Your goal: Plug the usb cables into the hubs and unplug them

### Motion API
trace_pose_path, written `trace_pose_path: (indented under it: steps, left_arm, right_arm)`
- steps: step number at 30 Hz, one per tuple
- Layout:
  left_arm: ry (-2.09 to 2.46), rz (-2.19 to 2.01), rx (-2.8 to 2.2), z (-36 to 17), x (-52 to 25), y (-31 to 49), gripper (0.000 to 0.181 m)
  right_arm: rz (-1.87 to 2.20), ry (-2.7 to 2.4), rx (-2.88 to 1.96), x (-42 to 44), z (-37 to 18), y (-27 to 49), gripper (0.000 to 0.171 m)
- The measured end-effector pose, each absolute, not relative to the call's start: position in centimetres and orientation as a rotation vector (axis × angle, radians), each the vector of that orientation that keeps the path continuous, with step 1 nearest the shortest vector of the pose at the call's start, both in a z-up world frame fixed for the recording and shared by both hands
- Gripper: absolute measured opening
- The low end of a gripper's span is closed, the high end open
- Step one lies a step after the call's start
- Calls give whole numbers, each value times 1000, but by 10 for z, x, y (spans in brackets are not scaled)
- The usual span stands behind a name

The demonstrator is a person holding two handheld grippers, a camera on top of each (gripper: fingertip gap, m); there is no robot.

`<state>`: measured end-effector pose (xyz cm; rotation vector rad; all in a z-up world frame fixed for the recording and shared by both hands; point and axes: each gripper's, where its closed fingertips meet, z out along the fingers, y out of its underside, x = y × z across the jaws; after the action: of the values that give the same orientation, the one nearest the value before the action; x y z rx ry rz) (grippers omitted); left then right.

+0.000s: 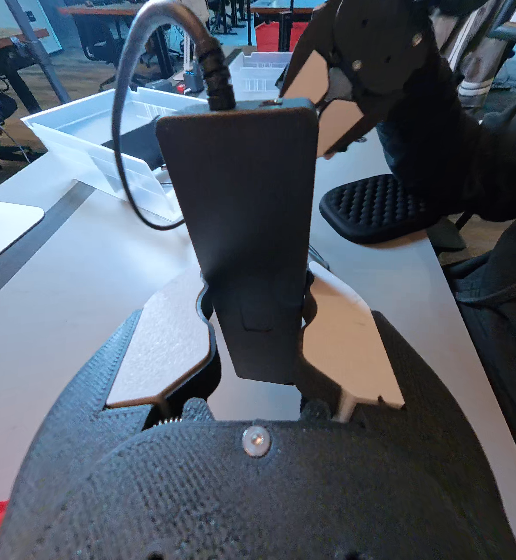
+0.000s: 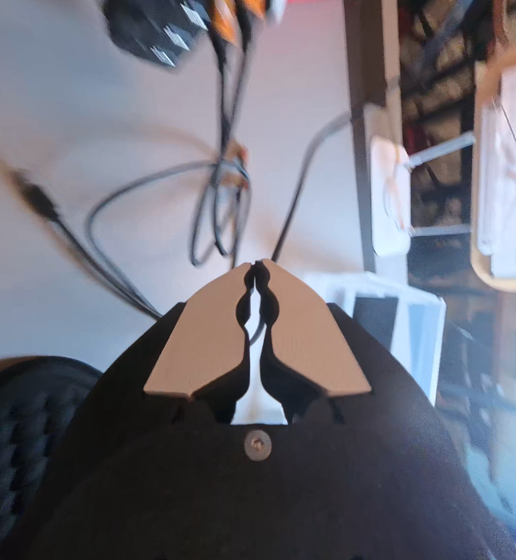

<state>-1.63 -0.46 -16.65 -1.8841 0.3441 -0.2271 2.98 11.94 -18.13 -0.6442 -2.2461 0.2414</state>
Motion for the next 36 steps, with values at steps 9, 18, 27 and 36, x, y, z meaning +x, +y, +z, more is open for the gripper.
trace_pose_path:
  steps: [9, 18, 27, 36]
  left_arm:
    - [328, -291, -1847, -162, -12, -4, 57]
    - [417, -305, -1802, -160, 7, -3, 57]
    - [510, -176, -1871, -180, 12, 1, 56]
    - [625, 64, -1854, -181, 22, 10, 61]
  right_arm:
    - [773, -2002, -765, 4, -138, 94, 8]
    - [1271, -2194, -805, -9, -180, 3, 35]
    - [1264, -2226, -692, -4, -176, -6, 16]
    - [871, -2223, -491, 6, -182, -1, 15]
